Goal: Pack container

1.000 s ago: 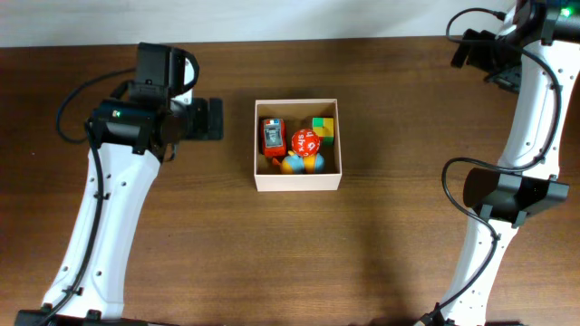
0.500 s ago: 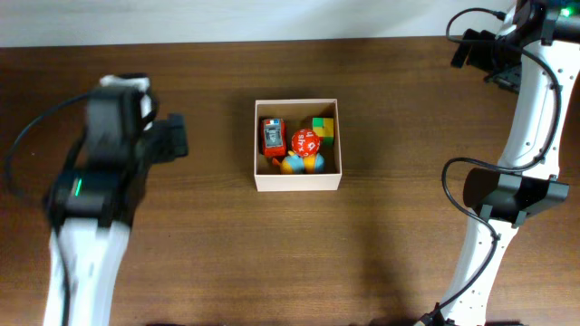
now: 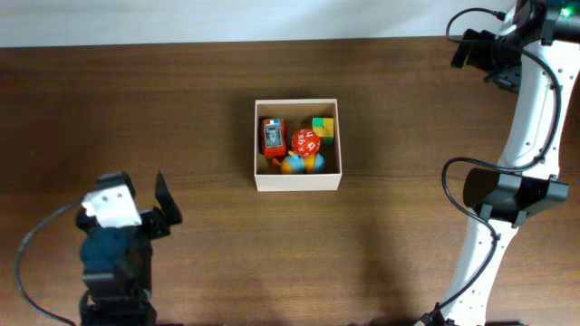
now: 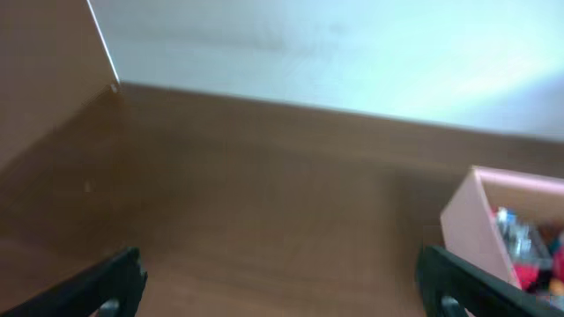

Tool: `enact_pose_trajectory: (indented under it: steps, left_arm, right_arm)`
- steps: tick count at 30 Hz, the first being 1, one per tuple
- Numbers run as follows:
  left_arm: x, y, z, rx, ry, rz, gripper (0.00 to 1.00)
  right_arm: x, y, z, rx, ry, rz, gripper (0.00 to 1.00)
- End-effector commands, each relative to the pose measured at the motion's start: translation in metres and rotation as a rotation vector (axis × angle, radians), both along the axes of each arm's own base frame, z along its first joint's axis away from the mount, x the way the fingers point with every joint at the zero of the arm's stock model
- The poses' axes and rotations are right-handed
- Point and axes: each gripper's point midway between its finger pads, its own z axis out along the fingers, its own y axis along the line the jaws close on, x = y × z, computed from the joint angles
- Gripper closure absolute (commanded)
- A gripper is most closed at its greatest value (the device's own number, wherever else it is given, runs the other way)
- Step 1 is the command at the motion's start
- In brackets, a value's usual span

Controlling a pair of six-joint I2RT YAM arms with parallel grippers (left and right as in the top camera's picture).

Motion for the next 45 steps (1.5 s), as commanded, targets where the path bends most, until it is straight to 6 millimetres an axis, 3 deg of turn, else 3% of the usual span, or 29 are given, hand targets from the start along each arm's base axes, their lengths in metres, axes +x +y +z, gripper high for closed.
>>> enact_pose_trajectory:
  steps: [1, 17, 25, 45]
  left_arm:
    - [-0.006, -0.005, -0.021, 0.005, -0.019, -0.034, 0.01]
    - [-0.016, -0.015, -0.085, -0.001, -0.161, -0.092, 0.01]
    - [-0.019, -0.016, -0.096, 0.001, -0.191, -0.093, 0.01]
    - [-0.019, -0.017, -0.092, 0.001, -0.212, -0.103, 0.01]
  right_arm:
    - [0.0, 0.003, 0.004, 0.004, -0.012, 0.001, 0.01]
    - [0.0, 0.003, 0.004, 0.004, -0.012, 0.001, 0.01]
    - [0.0, 0.003, 0.004, 0.004, -0.012, 0.001, 0.01]
    - [0.0, 0.003, 0.004, 0.004, -0.012, 0.001, 0.02]
